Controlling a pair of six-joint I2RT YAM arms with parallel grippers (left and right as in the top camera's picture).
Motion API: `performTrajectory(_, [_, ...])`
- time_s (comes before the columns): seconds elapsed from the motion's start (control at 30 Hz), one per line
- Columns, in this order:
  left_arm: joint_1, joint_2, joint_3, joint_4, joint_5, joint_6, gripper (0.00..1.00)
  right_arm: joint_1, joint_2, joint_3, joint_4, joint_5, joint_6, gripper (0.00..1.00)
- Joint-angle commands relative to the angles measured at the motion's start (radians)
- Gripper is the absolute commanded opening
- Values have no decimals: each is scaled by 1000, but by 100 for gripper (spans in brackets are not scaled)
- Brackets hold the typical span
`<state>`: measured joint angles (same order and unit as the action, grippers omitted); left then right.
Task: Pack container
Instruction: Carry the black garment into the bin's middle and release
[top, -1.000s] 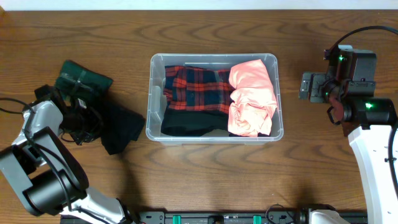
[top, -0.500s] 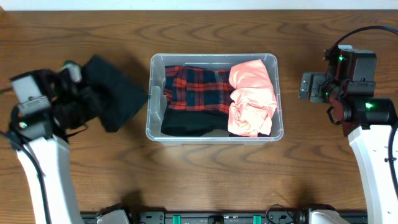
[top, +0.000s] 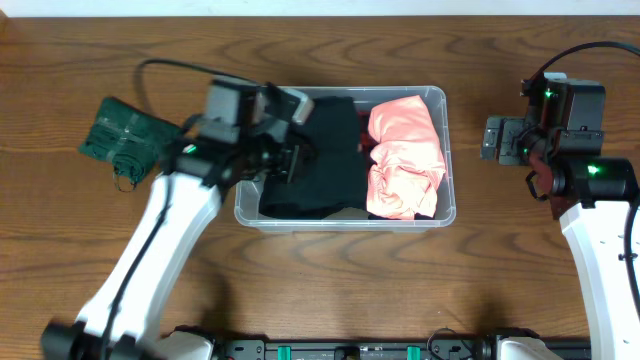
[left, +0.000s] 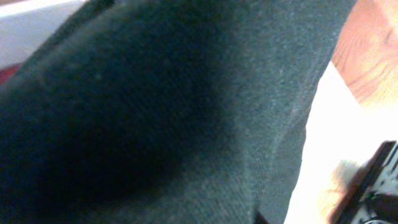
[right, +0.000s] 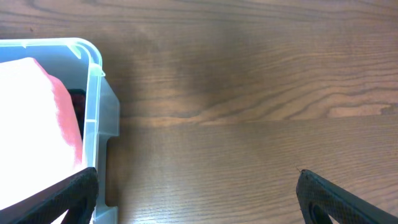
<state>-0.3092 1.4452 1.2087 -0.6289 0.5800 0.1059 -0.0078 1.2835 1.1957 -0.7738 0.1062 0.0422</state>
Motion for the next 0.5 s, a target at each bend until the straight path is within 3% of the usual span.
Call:
performTrajectory(0.0, [-41, 101, 18, 48, 15, 56, 6, -8, -14, 1, -2, 10, 9, 99])
performTrajectory(0.2, [-80, 224, 23, 105, 15, 68, 7, -8, -14, 1, -2, 10, 9, 99])
performTrajectory(0.23, [-80, 233, 24, 102, 15, 61, 23, -8, -14, 1, -2, 10, 9, 99])
performTrajectory(0.3, [-79, 233, 29, 85, 15, 38, 81, -8, -14, 1, -5, 10, 9, 99])
performTrajectory(0.33, [-75, 221, 45, 56, 14, 39, 96, -8, -14, 1, -5, 10, 9, 99])
performTrajectory(0.47, [-34, 138, 167, -116, -62, 39, 98, -8, -14, 1, -5, 10, 9, 99])
